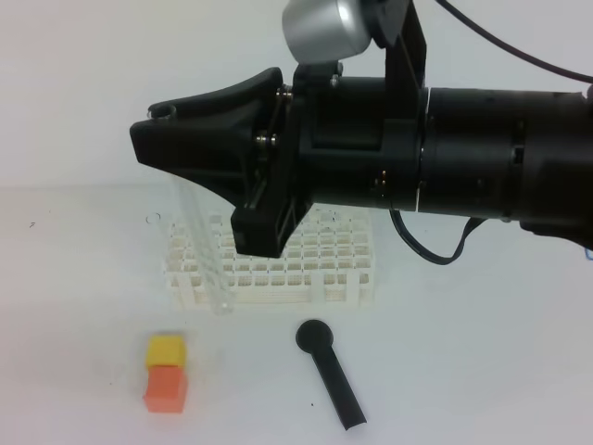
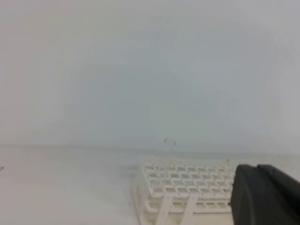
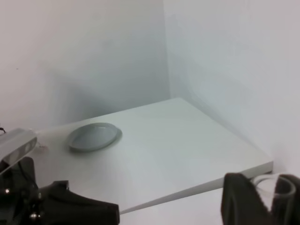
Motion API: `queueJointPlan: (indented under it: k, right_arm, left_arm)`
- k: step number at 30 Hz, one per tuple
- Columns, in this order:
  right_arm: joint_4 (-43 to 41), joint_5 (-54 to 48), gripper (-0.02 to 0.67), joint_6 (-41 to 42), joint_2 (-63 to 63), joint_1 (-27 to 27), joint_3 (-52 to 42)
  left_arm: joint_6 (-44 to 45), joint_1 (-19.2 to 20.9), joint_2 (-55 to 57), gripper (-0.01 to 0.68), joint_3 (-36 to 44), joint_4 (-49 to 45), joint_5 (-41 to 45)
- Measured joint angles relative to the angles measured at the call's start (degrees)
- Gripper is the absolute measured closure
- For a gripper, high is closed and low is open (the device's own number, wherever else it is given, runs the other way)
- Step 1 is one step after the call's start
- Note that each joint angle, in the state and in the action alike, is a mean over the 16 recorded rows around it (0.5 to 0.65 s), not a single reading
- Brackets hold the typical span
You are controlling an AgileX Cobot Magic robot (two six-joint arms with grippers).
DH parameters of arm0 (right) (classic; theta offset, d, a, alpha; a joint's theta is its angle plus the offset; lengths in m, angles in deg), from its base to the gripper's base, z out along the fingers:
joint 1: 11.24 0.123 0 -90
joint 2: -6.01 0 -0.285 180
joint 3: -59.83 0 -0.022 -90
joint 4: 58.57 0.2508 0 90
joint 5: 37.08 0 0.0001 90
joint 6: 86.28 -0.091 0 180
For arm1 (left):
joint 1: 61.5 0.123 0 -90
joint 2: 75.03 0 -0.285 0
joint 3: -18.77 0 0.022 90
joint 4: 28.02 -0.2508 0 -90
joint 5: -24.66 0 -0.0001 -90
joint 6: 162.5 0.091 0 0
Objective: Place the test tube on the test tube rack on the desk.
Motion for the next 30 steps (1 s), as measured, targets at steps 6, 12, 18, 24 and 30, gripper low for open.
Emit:
queueJointPlan:
  k: [6,12,18,24,30]
  right_arm:
    - [0.02,0.15,0.518,0.66,0.00,0.00,0.00]
    - [0.03,0.97,0.518,1.45,0.00,0.00,0.00]
    - [0.31,3.65,0.518,3.30,0.00,0.00,0.00]
    - [1.09,9.75,0.518,6.96,0.05,0.00,0.00]
    - [2.05,16.78,0.518,10.60,0.25,0.00,0.00]
  left_arm:
    - [-3.02,0.00,0.00,0.674,0.16,-2.29,0.26]
    - [-3.44,0.00,0.00,0.674,0.24,-2.34,0.26]
    - [-3.55,0.00,0.00,0.674,0.24,-2.41,0.26]
    - [-3.58,0.00,0.00,0.674,0.24,-2.51,0.26]
    - [-3.58,0.01,0.00,0.674,0.24,-2.64,0.26]
